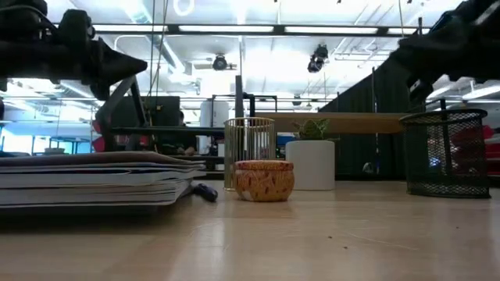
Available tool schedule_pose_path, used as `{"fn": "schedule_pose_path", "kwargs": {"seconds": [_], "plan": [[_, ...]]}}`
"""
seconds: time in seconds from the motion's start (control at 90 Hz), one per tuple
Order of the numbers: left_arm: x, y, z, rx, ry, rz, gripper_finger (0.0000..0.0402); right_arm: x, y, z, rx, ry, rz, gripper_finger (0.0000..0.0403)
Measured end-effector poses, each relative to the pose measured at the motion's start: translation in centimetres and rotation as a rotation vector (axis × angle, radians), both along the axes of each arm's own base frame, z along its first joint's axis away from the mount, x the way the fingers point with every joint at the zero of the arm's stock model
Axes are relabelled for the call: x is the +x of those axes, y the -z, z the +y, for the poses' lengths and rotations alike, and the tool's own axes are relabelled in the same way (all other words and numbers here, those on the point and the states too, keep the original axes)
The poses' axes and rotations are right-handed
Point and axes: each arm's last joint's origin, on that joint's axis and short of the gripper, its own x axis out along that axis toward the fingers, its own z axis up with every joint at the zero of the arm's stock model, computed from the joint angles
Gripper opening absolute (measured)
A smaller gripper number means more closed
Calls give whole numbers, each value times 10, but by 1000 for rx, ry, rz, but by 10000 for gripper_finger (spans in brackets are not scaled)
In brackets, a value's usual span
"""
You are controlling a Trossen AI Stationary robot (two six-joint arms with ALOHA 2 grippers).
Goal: Stock shelves
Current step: Return to Home Position
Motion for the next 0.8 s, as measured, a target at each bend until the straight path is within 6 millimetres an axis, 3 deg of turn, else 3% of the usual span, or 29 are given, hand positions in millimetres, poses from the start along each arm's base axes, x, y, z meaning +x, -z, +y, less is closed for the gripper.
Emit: {"fn": "schedule_pose_path", "kwargs": {"seconds": [0.189,0.378,0.8], "plan": [[-11,-10,0,5,0,-118,0,-1,0,13,-2,-132,-2,75],[-19,-17,-1,10,-1,-212,0,-1,0,15,-2,-153,-2,75],[-19,-16,-3,7,24,-207,0,-1,1,13,-2,-137,1,75]]}}
